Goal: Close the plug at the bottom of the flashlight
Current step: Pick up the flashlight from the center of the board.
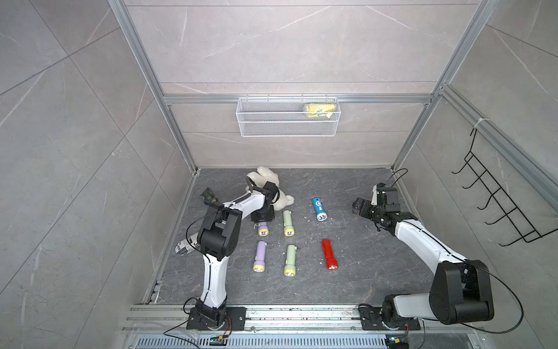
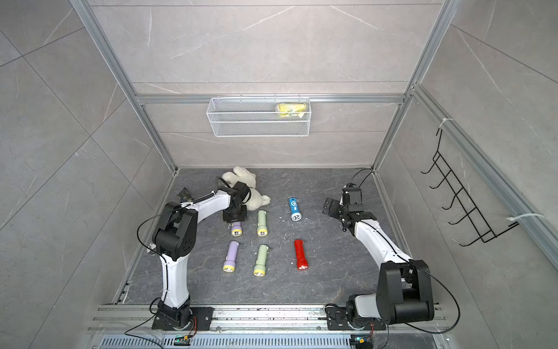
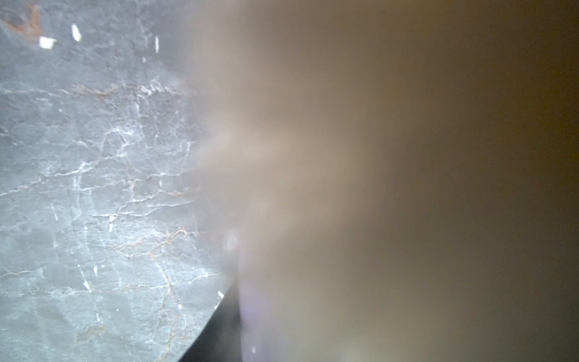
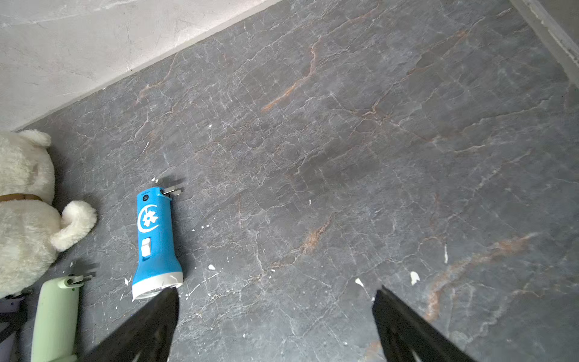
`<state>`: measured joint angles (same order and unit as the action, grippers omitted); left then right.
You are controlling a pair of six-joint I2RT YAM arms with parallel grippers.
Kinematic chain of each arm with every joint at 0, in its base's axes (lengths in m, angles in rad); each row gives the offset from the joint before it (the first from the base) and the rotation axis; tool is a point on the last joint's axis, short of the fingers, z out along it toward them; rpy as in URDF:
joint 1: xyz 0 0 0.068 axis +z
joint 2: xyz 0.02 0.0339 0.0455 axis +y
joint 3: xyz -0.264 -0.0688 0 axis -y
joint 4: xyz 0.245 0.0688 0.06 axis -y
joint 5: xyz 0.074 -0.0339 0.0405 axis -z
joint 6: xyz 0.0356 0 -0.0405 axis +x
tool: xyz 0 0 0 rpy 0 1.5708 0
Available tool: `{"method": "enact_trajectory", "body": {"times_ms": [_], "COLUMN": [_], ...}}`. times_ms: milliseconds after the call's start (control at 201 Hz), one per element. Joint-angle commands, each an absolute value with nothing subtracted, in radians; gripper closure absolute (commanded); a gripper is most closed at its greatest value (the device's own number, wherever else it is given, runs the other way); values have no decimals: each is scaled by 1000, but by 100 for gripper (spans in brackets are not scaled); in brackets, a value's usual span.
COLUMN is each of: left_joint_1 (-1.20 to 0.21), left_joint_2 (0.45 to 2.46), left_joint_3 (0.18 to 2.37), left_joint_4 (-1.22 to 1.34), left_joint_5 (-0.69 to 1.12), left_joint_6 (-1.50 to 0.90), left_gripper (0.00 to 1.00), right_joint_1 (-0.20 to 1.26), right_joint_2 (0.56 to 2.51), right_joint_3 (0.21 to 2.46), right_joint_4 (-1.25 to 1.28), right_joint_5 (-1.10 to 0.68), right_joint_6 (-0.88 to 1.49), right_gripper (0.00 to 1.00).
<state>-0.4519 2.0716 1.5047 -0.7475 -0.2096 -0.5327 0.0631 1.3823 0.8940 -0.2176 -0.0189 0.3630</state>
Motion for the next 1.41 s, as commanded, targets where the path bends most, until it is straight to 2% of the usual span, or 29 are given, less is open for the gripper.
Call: {"method": "enact_trajectory", "body": {"times_ms": [0,194,338,393,562,742,896,1040,1165,1404], "left_joint_1": [-457,-457,-457,-456,-457,-457,-457,-457,-457,-457], "left_joint_2": [2013,1856,1700,1636,1443,1325,1331,1398,1459,1528], "left_joint_3": [1489,1444,1385,1353,1206,1059,932,905,877,867], "left_joint_4": [-803,-790,-683,-602,-265,113,485,658,839,1007], "left_joint_5": [-238,-303,-303,-295,-194,-26,120,294,470,615], "left_joint_6": [-491,-432,-358,-317,-143,2,63,125,110,10], "left_gripper": [71,76,85,91,100,100,100,100,100,100], "right_joint_1": [67,67,82,107,164,197,202,218,254,299], "right_joint_2": [1397,1408,1419,1422,1422,1399,1396,1384,1375,1380], "right_joint_3": [905,926,944,955,973,997,1057,1101,1134,1197], "right_joint_4": [-245,-240,-229,-226,-175,-99,-37,33,49,39], "right_joint_5": [-18,-87,-155,-153,-200,-334,-555,-708,-768,-864], "right_joint_6": [354,359,360,345,306,285,279,284,255,246], "right_gripper": [0,0,0,0,0,0,0,0,3,8]}}
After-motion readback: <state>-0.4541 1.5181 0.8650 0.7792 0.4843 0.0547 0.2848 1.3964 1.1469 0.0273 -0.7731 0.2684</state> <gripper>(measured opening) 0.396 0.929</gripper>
